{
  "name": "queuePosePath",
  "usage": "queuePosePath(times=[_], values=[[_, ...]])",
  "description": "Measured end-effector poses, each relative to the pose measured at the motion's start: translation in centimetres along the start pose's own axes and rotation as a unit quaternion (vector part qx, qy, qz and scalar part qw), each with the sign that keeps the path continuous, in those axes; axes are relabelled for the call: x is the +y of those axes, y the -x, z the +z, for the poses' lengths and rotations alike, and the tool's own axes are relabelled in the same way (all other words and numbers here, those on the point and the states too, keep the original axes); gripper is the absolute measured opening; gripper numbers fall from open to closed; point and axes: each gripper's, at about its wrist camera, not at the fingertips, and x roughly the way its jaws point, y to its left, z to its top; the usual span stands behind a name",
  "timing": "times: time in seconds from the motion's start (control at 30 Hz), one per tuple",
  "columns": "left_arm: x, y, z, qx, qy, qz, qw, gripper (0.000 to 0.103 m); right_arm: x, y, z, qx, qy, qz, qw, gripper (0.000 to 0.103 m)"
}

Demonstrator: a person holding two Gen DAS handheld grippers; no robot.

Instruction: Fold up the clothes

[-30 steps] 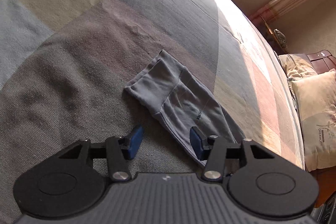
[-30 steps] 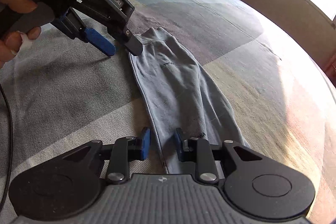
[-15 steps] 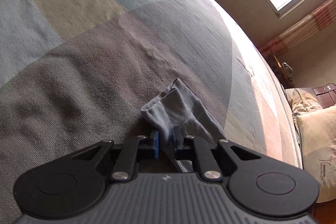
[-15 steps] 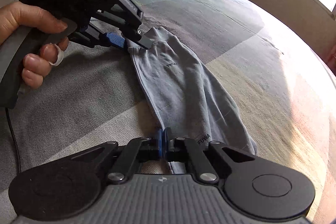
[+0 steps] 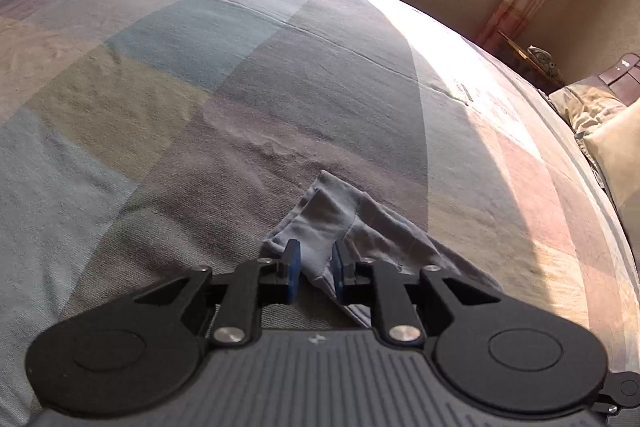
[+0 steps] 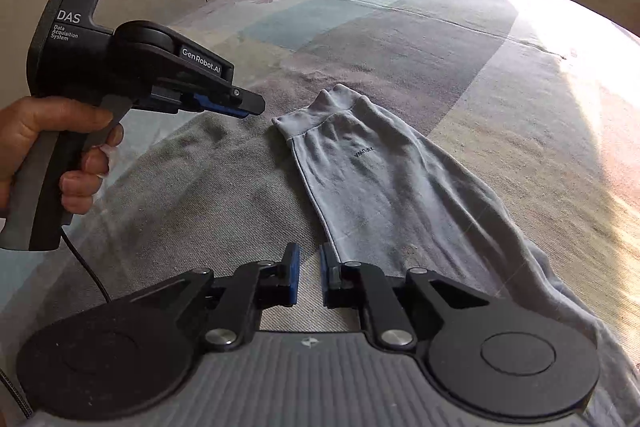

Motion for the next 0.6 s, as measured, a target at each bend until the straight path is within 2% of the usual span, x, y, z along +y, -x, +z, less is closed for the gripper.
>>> queuePosePath(times=[0.1,0.17,0.23,0.3,0.37,0.47,0.53,0.6], values=[[-4.3,-1.2,-0.5,0.013,-0.081,-0.037,0.9959,0.036,-0.9,1.7,-1.2,0.006,-0.021,-0.008,1.0,0.019],[-7.2,-2.1,-1.6,0.02,-0.143,-0.058,0.9878,0.043,-1.6,3.0,-2.5,0.013,-0.034,-0.021,0.999,0.02],[-8.9,-3.2,-3.1,0.039,-0.193,-0.053,0.9791,0.047,-2.5,4.3,-4.0,0.023,-0.047,-0.035,0.998,0.021],[-9.4,-3.9,-4.5,0.072,-0.207,-0.019,0.9754,0.046,-3.4,5.8,-5.7,0.03,-0.064,-0.052,0.996,0.021],[-9.8,-2.8,-5.0,0.067,-0.216,-0.007,0.974,0.047,-4.2,7.4,-7.3,0.036,-0.082,-0.068,0.994,0.026],[-11.2,-1.3,-5.4,0.09,-0.219,-0.011,0.9714,0.049,-5.2,10.3,-9.5,0.039,-0.115,-0.093,0.988,0.043],[-12.8,-0.2,-6.1,0.099,-0.241,-0.02,0.9651,0.058,-5.6,12.3,-10.9,0.038,-0.138,-0.114,0.983,0.056],[-15.1,0.5,-7.0,0.111,-0.27,-0.035,0.9558,0.069,-5.7,14.4,-12.6,0.04,-0.164,-0.136,0.976,0.057]])
